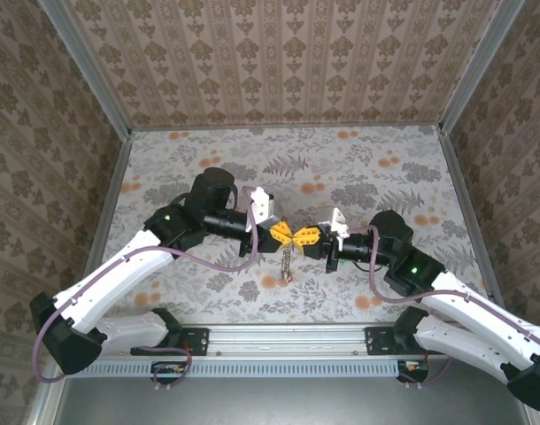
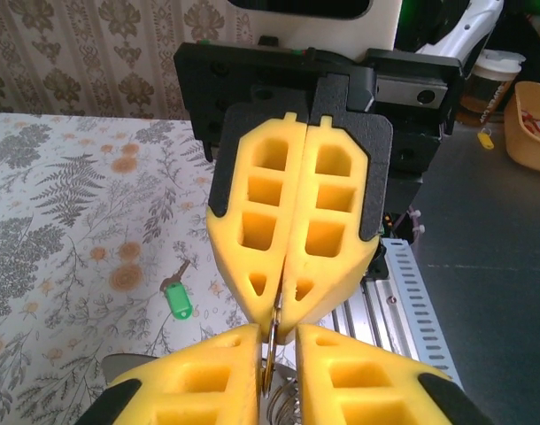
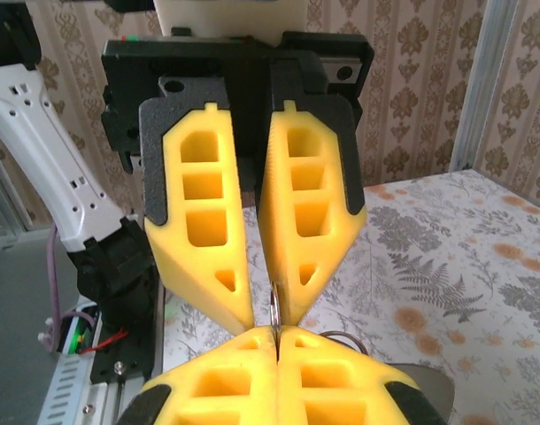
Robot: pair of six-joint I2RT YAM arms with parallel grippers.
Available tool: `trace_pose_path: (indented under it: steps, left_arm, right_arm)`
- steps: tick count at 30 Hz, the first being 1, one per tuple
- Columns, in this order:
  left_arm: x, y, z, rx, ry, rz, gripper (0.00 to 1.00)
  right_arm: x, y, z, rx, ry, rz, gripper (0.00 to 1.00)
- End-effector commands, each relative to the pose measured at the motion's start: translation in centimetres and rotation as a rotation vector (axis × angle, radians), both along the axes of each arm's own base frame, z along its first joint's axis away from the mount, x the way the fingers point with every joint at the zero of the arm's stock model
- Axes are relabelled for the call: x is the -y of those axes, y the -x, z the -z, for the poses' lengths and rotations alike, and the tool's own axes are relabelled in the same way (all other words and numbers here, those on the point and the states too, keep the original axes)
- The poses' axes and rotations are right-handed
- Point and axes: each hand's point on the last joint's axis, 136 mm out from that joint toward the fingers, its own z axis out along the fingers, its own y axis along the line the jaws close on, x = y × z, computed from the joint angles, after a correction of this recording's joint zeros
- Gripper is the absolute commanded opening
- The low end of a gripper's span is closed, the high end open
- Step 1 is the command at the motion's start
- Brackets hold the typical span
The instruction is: Put the keys on the keyring
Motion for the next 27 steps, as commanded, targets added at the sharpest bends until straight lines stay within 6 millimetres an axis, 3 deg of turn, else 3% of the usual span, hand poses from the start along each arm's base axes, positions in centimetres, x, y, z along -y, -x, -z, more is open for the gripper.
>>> trace_pose_path:
  steps: [1, 11, 16, 24, 27]
  left_arm:
    - [0.1, 0.9, -1.7, 0.003, 0.078, 0.04, 0.14]
    - [-0.1, 0.9, -1.6, -0.006, 0.093, 0.033, 0.12]
    - [-0.2, 0.9, -1.9, -0.005, 0.107, 0.036, 0.0]
    - [-0.3, 0.6, -1.8, 0.005, 0.099, 0.024, 0.0]
    - [-0.7, -0.6, -1.3, 0.028, 0.075, -0.041, 0.0]
  right_arm:
    - [0.1, 0.3, -2.7, 0.04, -0.12, -0.014, 0.0]
    - [0.5, 0.6, -3.3, 0.051, -0.186, -0.014, 0.0]
    - [0.6, 0.6, -3.5, 0.054, -0.211, -0.017, 0.0]
    - [0.9, -0.4, -3.1, 0.018, -0.224, 0.029, 0.0]
    - [1.7, -2.1, -2.1, -0.08, -0.172, 0.148, 0.5]
